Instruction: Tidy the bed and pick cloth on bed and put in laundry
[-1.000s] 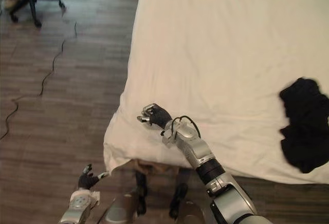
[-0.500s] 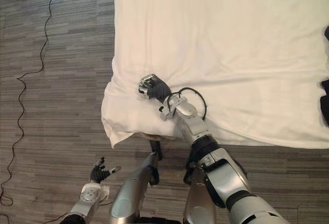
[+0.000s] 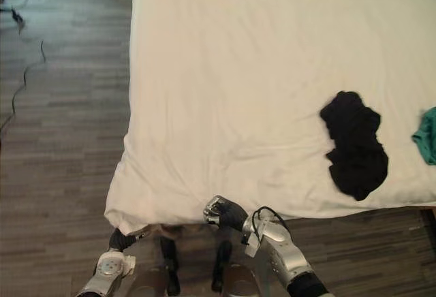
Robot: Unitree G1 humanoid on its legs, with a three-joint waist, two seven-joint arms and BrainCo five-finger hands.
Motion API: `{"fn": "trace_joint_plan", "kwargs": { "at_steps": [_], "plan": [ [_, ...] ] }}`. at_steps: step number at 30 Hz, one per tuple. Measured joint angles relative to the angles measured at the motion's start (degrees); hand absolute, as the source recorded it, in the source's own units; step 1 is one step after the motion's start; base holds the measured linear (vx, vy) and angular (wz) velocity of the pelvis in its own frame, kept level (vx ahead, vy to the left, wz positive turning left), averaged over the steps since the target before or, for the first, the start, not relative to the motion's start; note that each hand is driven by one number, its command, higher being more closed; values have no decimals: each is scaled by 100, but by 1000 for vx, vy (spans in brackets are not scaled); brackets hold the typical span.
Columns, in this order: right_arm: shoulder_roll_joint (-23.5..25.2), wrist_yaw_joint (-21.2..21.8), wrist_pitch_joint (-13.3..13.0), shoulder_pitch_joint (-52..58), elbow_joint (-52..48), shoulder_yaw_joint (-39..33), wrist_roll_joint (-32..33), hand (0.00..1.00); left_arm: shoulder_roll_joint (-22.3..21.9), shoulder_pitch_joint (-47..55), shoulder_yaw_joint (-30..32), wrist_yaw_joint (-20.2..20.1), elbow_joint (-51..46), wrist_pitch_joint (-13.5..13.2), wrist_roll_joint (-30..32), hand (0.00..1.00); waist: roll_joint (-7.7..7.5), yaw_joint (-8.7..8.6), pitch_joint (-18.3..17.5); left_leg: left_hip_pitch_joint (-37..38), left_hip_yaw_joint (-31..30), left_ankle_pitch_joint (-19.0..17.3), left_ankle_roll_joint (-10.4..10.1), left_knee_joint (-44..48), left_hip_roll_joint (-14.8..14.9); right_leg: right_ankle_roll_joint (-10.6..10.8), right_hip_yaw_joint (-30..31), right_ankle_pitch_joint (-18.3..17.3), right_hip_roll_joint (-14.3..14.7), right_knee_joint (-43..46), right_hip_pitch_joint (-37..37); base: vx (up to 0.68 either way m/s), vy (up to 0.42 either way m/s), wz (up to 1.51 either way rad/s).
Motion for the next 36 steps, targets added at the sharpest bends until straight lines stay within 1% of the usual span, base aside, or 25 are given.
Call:
{"fn": "trace_joint_plan", "kwargs": {
  "at_steps": [1, 3, 5, 6, 7, 8, 9, 10, 11, 12, 13, 14, 15, 17, 19, 20, 22, 24, 27, 28, 29, 30, 31, 33, 36],
  "plan": [
    [-2, 3, -2, -13, -156, -17, 93, 100, 5, 5, -30, -7, 29, 19, 15, 0, 12, -8, -75, 24, 15, -1, -2, 0, 9, 0, 16, 0, 12, -5, 17, 26, -21, -15],
    [103, -64, -14, -209, -768, -222, 373, 100, -1, 60, -70, -94, 117, 125, 35, 0, 78, -9, -385, 127, 100, -50, -53, -3, 75, -3, 96, 1, 87, -23, 78, -3, -18, -18],
    [218, -255, -25, -480, -937, -486, 607, 100, -4, 69, -68, -116, 140, 219, 36, 0, 114, -9, -486, 132, 98, -51, -53, -5, 124, -58, 107, 45, 148, -52, 84, -45, -17, -9],
    [345, -483, -36, -697, -920, -719, 762, 100, -1, 71, -66, -122, 150, 244, 36, 0, 122, -6, -492, 135, 98, -51, -53, -5, 161, -77, 105, 87, 191, -93, 98, -96, -23, -4],
    [417, -598, -42, -804, -898, -850, 779, 100, -2, 78, -66, -128, 157, 254, 36, 0, 127, -3, -493, 135, 98, -51, -53, -5, 183, -83, 106, 103, 214, -105, 100, -110, -13, -4],
    [587, -966, -74, -1062, -799, -1120, 945, 100, -4, 113, -64, -167, 211, 301, 44, 0, 134, 0, -495, 137, 99, -51, -53, -6, 221, -109, 106, 141, 252, -122, 103, -113, -10, -3],
    [647, -1122, -115, -1165, -718, -1228, 995, 100, -7, 135, -60, -187, 235, 326, 65, 0, 136, 1, -494, 141, 100, -50, -53, -6, 233, -117, 107, 162, 264, -139, 113, -107, -1, -5],
    [759, -1480, -189, -1353, -510, -1465, 1078, 100, -21, 184, -56, -222, 244, 346, 98, 0, 153, 7, -492, 144, 105, -46, -53, -7, 251, -130, 114, 197, 285, -216, 141, -81, 4, -6],
    [795, -1651, -229, -1437, -386, -1591, 1154, 100, -38, 211, -56, -224, 244, 348, 103, 0, 180, 33, -487, 140, 106, -47, -53, -8, 269, -131, 117, 228, 291, -244, 144, -98, 7, -6],
    [810, -1976, -287, -1567, -132, -1843, 1155, 100, -80, 270, -56, -224, 244, 351, 127, 0, 279, 72, -463, 102, 107, -43, -47, -10, 270, -104, 120, 273, 294, -312, 129, -96, 21, -2],
    [808, -2296, -352, -1697, 149, -2082, 1147, 100, -113, 296, -56, -224, 243, 353, 140, 0, 327, 109, -442, 73, 109, -42, -47, -11, 261, -75, 129, 292, 289, -346, 105, -100, 31, 1],
    [809, -2437, -365, -1752, 297, -2202, 1145, 100, -127, 303, -55, -224, 243, 355, 139, 0, 386, 127, -407, 56, 108, -43, -49, -12, 256, -82, 134, 295, 287, -365, 67, -120, 44, 3],
    [785, -2758, -429, -1860, 644, -2452, 1137, 100, -152, 313, -42, -223, 241, 347, 134, 0, 498, 153, -355, -44, 106, -40, -42, -31, 241, -80, 139, 333, 277, -394, 1, -104, 46, 1],
    [699, -3140, -457, -1930, 1446, -2758, 1140, 100, -196, 342, 153, -216, 243, 312, 85, 0, 721, 163, -202, -265, 105, -19, -31, -34, 215, -55, 167, 413, 256, -403, -199, -70, 55, -1],
    [696, -3266, -428, -1852, 2025, -2887, 1145, 100, -205, 394, 299, -213, 244, 266, 78, 0, 797, 166, -106, -310, 110, 31, -37, -10, 211, -32, 183, 453, 255, -399, -240, 33, 29, -4],
    [698, -3332, -371, -1708, 2300, -2913, 1147, 100, -225, 439, 419, -211, 244, 206, 77, 0, 807, 168, -64, -303, 118, 37, -44, -10, 212, -33, 196, 454, 256, -395, -240, 78, 8, -5],
    [720, -3381, -272, -1397, 2511, -2910, 1147, 100, -265, 510, 553, -209, 245, 182, 78, 0, 791, 169, -49, -292, 139, 34, -44, -10, 222, -25, 217, 459, 262, -389, -237, 105, -5, -4],
    [794, -3425, -217, -816, 2574, -2914, 1147, 100, -410, 515, 686, -195, 245, 68, 80, 0, 766, 170, -39, -233, 277, 31, -45, -9, 236, -58, 281, 468, 264, -384, -217, 149, -10, -14],
    [1032, -3402, -348, -272, 2746, -3124, 1153, 100, -550, 519, 686, -172, 248, -25, 91, 0, 716, 165, -58, -30, 437, -55, -74, -11, 250, -61, 342, 423, 263, -371, -85, 142, -15, -25],
    [1230, -3418, -422, 83, 3026, -3338, 1154, 100, -603, 483, 689, -156, 246, -73, 96, 0, 674, 154, -74, 92, 500, -120, -124, -13, 270, -63, 370, 363, 278, -369, 15, 102, -20, -14],
    [1301, -3437, -458, 231, 3159, -3398, 1154, 100, -625, 470, 693, -152, 247, -85, 101, 0, 655, 156, -84, 124, 530, -140, -135, -14, 280, -69, 382, 340, 284, -368, 39, 150, -37, -19],
    [1557, -3555, -494, 688, 3476, -3600, 1144, 0, -691, 437, 754, -147, 248, -124, 118, 0, 611, 154, -112, 174, 635, -172, -167, -18, 309, -71, 436, 277, 304, -340, 45, 90, -27, -18],
    [1648, -3622, -512, 836, 3568, -3658, 1136, 0, -712, 427, 788, -146, 249, -128, 132, 0, 600, 154, -116, 191, 679, -183, -179, -22, 321, -75, 456, 260, 312, -323, 39, 127, -42, -28],
    [1961, -3780, -538, 1431, 4030, -4028, 849, 0, -827, 426, 914, -126, 253, -124, 138, 0, 557, 145, -141, 310, 942, -253, -238, -40, 370, -90, 600, 199, 349, -264, 47, 98, -38, -37],
    [2134, -3830, -602, 1842, 4285, -4324, 690, 0, -904, 411, 1029, -93, 265, -121, 140, 0, 505, 122, -178, 437, 1242, -264, -252, -42, 396, -86, 755, 139, 366, -184, 60, 68, -23, -30]
  ]
}}
